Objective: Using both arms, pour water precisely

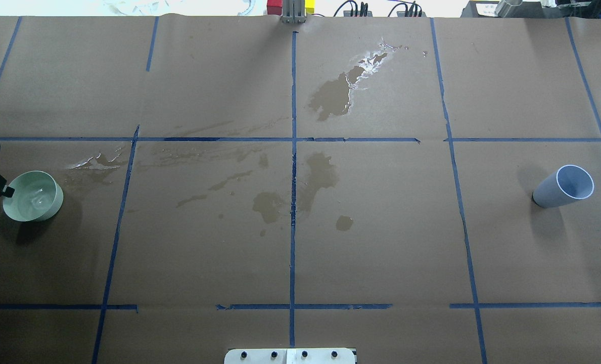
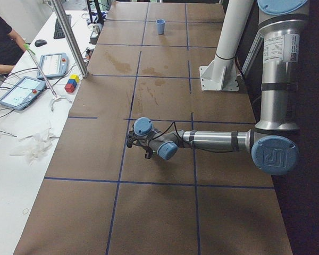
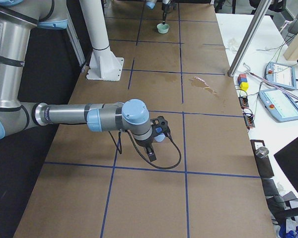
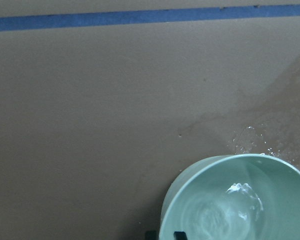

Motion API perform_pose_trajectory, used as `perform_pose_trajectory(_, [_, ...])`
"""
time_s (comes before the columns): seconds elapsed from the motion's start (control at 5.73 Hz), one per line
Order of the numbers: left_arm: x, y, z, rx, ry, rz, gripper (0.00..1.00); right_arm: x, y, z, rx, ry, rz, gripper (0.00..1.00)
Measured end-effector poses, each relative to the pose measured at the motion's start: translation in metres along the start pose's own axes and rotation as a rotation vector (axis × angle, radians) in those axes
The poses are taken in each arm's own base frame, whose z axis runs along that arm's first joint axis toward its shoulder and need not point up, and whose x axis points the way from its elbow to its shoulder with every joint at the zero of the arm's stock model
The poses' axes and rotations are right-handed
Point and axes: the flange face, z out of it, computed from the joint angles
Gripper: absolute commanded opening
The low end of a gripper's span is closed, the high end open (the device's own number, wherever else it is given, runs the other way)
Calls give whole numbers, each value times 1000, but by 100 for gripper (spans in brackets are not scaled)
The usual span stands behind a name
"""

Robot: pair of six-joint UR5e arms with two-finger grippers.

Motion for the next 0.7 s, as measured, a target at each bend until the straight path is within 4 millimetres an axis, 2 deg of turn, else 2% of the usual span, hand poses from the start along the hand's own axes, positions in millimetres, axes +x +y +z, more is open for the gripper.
perform_pose_trajectory(0.35, [-1, -3, -52, 101, 8, -10, 100, 0, 0, 1, 0, 0, 26, 100])
perform_pose_trajectory(0.7, [2, 19, -104, 191, 10, -9, 100, -1, -2, 3, -6, -2, 124, 100])
